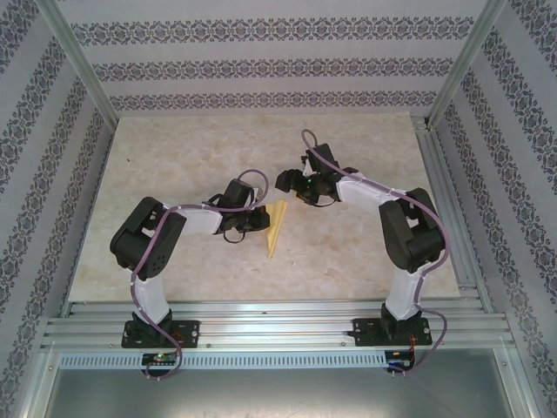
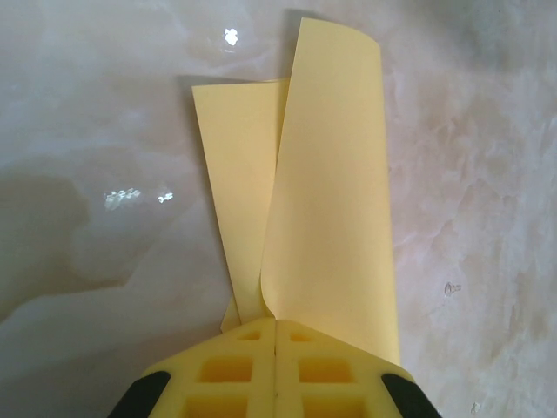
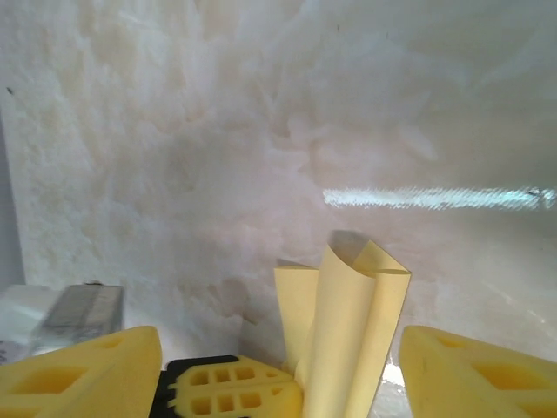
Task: Fold a paper plane with a square sheet of paper (fold left side to right side)
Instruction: Fold the wing for the fifth time at the center of the table.
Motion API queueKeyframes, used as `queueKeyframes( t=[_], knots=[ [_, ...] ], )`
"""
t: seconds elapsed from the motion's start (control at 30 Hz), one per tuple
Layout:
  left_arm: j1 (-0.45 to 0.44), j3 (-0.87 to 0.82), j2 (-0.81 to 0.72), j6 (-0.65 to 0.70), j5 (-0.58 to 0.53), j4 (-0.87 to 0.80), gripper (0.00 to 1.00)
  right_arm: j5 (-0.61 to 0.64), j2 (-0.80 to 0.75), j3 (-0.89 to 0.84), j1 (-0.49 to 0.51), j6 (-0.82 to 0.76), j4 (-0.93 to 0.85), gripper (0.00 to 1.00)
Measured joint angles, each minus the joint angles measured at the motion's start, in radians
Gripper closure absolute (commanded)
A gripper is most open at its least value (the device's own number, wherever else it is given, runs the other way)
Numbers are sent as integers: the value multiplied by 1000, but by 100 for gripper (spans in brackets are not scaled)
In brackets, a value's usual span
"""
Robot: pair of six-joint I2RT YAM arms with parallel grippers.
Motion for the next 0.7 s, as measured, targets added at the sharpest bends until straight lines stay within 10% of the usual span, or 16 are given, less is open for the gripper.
queueKeyframes(
  t=[0.23, 0.7],
  knots=[
    [-1, 0, 0, 0, -3, 0, 100, -27, -90, -107, 23, 34, 22, 77],
    [-6, 1, 0, 2, -11, 0, 100, -80, 14, -151, 130, 109, 92, 91]
  ],
)
